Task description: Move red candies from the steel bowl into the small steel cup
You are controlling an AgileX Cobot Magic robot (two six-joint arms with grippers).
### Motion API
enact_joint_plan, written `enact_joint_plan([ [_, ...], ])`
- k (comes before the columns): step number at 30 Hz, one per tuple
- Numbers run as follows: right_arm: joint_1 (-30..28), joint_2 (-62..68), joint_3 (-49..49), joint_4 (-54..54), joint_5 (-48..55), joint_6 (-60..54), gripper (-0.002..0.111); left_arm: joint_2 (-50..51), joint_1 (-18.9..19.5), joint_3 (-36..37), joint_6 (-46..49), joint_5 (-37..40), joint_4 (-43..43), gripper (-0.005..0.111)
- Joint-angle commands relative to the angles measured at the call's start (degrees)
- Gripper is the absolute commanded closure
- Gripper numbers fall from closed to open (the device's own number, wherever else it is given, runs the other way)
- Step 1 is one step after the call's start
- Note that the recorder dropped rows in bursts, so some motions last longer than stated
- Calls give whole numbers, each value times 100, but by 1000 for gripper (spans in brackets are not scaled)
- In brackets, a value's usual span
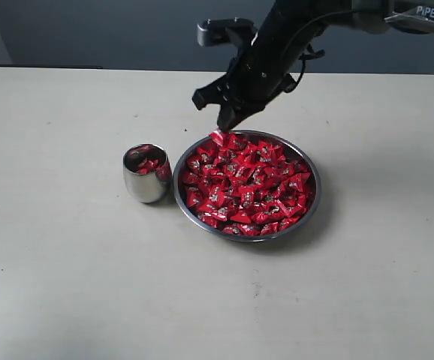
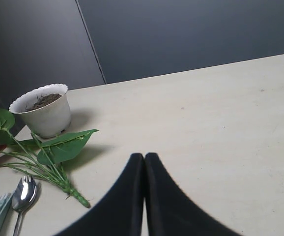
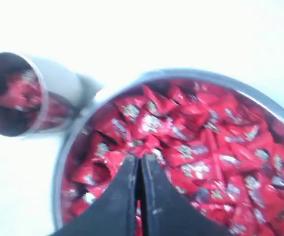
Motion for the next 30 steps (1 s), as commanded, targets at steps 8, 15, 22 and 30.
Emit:
enact_joint_plan([
  [8,660,396,-528,1618,-445,-689,108,-22,-16,8,-21,-77,25,106],
  [15,865,828,-802,1235,-526,-689,96,-22,-16,8,-21,-77,25,106],
  [22,755,656,-802,945,-418,-517,64,-22,-16,8,-21,-77,25,106],
  [30,-149,476,-603,43,900,-139,64,-22,-16,8,-21,-77,25,106],
])
